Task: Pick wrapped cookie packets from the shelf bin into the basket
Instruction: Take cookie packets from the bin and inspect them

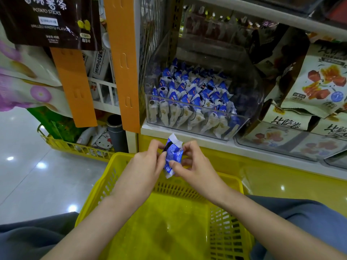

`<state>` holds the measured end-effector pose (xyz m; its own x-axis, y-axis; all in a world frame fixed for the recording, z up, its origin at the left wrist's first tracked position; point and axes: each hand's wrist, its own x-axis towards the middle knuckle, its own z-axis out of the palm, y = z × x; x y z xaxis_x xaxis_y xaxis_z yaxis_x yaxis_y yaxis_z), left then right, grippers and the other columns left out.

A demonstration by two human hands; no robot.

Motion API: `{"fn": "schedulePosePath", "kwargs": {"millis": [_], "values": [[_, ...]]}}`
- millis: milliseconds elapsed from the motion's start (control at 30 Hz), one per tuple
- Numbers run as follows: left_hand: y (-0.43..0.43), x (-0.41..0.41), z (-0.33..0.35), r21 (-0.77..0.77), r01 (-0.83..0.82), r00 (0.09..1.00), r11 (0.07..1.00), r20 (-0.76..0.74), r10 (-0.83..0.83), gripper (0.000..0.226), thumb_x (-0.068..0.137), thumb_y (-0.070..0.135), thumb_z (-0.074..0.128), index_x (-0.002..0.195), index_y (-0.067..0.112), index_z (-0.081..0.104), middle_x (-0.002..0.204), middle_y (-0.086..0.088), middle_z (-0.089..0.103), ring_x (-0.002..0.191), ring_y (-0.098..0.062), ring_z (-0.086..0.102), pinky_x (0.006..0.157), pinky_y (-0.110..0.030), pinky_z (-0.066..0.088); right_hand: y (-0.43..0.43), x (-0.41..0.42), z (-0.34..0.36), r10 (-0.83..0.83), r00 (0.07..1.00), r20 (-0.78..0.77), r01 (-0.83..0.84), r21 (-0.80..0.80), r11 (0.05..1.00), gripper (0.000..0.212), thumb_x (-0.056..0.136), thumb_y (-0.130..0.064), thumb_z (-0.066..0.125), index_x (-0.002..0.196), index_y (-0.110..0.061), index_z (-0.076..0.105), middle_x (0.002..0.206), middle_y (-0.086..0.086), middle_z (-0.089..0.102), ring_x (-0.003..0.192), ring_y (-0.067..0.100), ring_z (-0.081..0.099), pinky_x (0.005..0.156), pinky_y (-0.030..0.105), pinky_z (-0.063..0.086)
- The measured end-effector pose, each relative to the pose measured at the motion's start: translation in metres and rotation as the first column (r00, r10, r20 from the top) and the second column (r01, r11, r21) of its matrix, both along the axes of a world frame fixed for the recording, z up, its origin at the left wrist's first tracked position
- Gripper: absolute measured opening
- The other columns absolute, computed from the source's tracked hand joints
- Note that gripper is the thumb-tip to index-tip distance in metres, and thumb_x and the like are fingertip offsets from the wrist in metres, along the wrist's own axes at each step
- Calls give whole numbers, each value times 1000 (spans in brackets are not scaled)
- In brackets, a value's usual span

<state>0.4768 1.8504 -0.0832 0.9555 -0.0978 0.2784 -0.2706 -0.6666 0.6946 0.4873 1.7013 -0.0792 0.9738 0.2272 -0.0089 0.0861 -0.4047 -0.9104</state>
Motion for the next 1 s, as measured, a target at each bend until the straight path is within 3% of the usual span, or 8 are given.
{"fn": "schedulePosePath", "kwargs": {"millis": [167,367,467,533,633,700,833,1000], "values": [[3,3,-1,53,-25,999,998,48,22,14,95,25,43,101,16,51,60,7,49,51,-12,44,48,-29,35,-1,-2,-1,78,994,77,-71,-93,993,28,82,-18,64,91,-24,39,84,-14,59,76,6,61,62,30,53],[4,3,-2,65,3,998,998,70,-8,24,94,34,37,80,17,45,56,6,44,52,-19,46,49,-39,38,-1,-3,0,139,985,100,-120,-174,977,29,83,-23,63,94,-24,37,91,-7,56,77,13,57,63,32,52],[3,5,-2,-25,-13,999,1000,39,14,26,96,26,39,69,24,38,52,8,39,49,-13,41,49,-32,29,-1,-4,-1,107,991,86,-93,-148,985,30,82,-25,65,90,-31,36,91,-12,55,73,11,58,62,30,51],[1,6,-2,-139,-17,999,990,-32,13,23,96,26,39,75,25,47,56,7,48,54,-11,49,54,-34,41,0,-2,-2,28,996,82,-19,-104,994,32,81,-25,67,89,-32,36,90,-13,56,69,11,59,62,30,52],[-9,2,-1,-494,37,948,869,-259,-187,16,92,38,46,101,30,57,89,10,67,84,-7,64,79,-32,54,-3,2,-1,-79,984,161,99,-120,988,35,79,-27,69,90,-32,36,96,-6,58,67,10,58,63,23,49],[-17,-2,-4,-664,30,890,747,-323,-323,36,83,48,58,113,29,50,103,11,66,94,0,62,86,-23,51,-5,1,-1,-53,969,241,102,-194,976,37,78,-25,70,96,-29,37,103,-4,53,70,8,56,65,22,47],[-19,5,-5,-718,-176,914,674,-374,-159,27,86,30,55,112,22,49,100,3,64,87,-2,62,80,-23,50,-1,-5,-3,59,952,301,20,-254,967,48,77,-33,71,115,-21,45,108,-9,45,85,-1,51,76,19,46],[-12,13,1,-779,-315,877,543,-457,-147,17,94,28,47,103,22,59,101,4,70,96,-11,65,88,-30,49,-3,4,3,-96,985,145,112,-106,988,33,88,-25,60,119,-15,53,117,0,56,109,10,52,96,28,43]]}}
